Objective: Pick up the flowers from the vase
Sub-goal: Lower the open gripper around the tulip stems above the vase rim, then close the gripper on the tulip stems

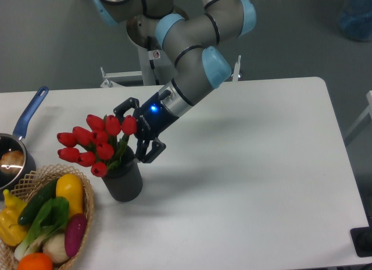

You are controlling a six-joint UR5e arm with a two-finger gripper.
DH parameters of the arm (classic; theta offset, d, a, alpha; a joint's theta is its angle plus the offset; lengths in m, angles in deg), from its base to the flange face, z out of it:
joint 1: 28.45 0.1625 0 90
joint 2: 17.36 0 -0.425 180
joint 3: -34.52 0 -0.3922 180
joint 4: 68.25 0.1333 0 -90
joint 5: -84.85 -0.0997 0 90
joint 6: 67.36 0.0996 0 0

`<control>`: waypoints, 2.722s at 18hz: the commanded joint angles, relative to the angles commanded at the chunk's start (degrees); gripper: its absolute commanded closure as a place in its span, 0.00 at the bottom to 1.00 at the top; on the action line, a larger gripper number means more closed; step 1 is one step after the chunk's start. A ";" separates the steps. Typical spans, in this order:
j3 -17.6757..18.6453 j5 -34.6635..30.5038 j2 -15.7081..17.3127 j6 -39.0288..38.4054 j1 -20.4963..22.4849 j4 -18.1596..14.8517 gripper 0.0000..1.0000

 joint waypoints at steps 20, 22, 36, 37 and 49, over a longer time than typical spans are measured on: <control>-0.26 2.20 -0.70 0.00 -0.44 0.27 0.10; -0.26 2.20 -0.70 0.00 -0.35 0.26 0.17; 0.09 2.20 -0.62 -0.70 -0.09 0.00 0.50; 0.00 2.29 -0.70 -0.70 -0.09 0.00 0.51; -0.26 3.86 -0.70 -0.70 0.26 -0.09 0.58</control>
